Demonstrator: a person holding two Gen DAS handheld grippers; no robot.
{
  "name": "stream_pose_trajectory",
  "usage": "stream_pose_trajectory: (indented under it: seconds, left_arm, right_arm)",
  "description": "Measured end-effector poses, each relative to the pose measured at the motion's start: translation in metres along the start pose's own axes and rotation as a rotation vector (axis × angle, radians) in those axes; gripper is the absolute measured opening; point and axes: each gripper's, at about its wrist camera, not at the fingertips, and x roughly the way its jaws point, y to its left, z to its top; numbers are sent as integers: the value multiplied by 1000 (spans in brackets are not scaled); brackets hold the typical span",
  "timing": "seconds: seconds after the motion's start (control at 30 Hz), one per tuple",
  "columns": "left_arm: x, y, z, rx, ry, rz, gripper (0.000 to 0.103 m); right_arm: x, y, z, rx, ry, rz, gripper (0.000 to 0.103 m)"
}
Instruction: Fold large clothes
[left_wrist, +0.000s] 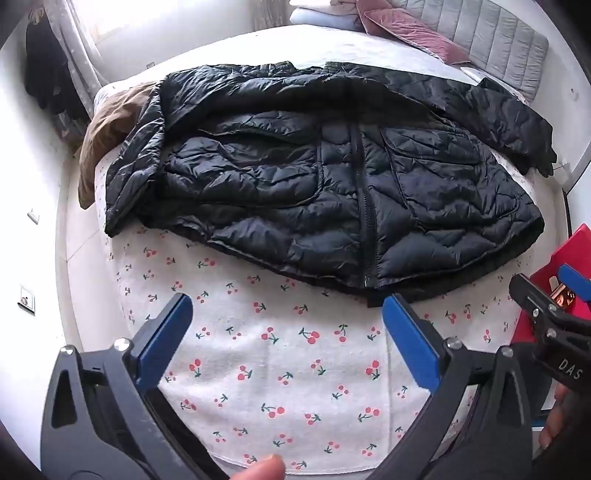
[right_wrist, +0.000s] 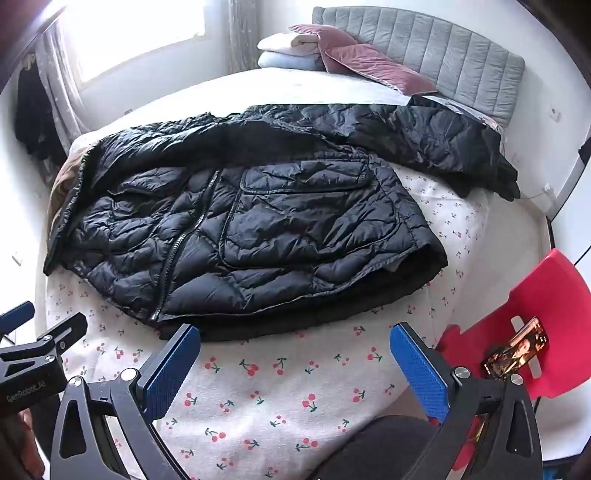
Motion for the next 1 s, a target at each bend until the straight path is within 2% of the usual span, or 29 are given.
stream_pose_trajectory:
  seconds: [0.43, 1.0]
  left_arm:
    - [2, -9, 10, 14, -11, 2, 102]
    - [7, -18, 13, 35, -11, -10, 102]
  right_arm:
    - [8, 10, 7, -26, 17, -27, 103]
    - [12, -2, 11, -14, 19, -23, 103]
